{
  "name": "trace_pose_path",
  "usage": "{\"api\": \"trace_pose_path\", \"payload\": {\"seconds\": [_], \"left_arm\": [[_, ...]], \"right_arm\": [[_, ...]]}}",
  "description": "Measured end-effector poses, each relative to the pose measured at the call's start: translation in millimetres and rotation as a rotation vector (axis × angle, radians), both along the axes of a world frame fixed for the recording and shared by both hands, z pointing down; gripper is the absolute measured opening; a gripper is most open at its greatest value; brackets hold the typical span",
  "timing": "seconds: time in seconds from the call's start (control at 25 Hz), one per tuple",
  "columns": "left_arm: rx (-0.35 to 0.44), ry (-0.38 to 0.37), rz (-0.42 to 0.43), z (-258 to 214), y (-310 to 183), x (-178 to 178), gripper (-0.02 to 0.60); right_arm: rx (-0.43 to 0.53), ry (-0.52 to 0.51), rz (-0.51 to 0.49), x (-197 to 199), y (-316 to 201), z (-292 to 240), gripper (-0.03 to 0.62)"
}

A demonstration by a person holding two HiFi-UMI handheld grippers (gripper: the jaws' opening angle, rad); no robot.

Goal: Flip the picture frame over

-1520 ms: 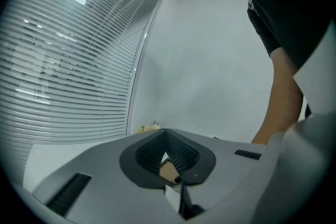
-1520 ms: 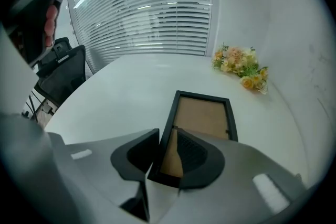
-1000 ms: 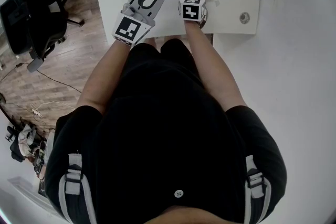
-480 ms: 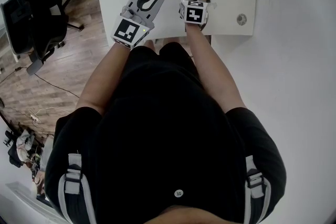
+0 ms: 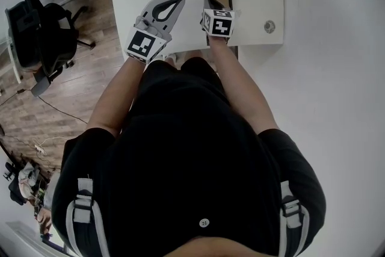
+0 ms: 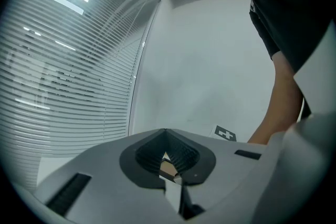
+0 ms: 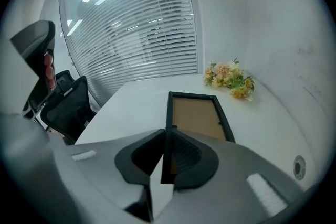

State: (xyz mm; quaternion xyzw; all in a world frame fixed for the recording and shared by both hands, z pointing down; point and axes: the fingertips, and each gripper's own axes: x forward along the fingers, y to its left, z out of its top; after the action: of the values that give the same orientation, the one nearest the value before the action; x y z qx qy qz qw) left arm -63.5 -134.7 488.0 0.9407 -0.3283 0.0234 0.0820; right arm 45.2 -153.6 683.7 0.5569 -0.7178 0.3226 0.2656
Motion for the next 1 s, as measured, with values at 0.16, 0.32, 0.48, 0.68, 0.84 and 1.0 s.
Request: {"api": "trace_pose_path", "payload": {"seconds": [0.16,0.32,0.48,0.68,0.84,1.0], "left_arm": [[0.009,-0.003,-0.002,-5.8,3.6,1.4,0.005],[0.017,-0.014,-0.002,-10.7,5.9,1.2,0.005],[0.040,0.001,-0.012,-22.4,4.0,1.2,0.005],[0.047,0.007,-0.015,-29.9,4.8,5.2,0.005],[0.064,-0.001,-0.014,-38.0,4.6,12.6,0.005],[0.075,-0.009,-0.015,-45.0,3.7,15.1,0.005]], "right_arm": [[0.016,-0.039,0.006,-2.1,1.6,-11.7,0.051],[0.017,-0.098,0.018,-3.9,4.0,-19.7,0.051],[0.005,-0.176,0.043,-2.8,5.8,-26.6,0.051],[-0.004,-0.285,0.069,0.9,5.0,-41.3,0.051],[-0.004,-0.373,0.054,0.8,2.2,-57.6,0.051],[0.012,-0.503,0.035,-6.2,-0.7,-76.0,0.051]]}}
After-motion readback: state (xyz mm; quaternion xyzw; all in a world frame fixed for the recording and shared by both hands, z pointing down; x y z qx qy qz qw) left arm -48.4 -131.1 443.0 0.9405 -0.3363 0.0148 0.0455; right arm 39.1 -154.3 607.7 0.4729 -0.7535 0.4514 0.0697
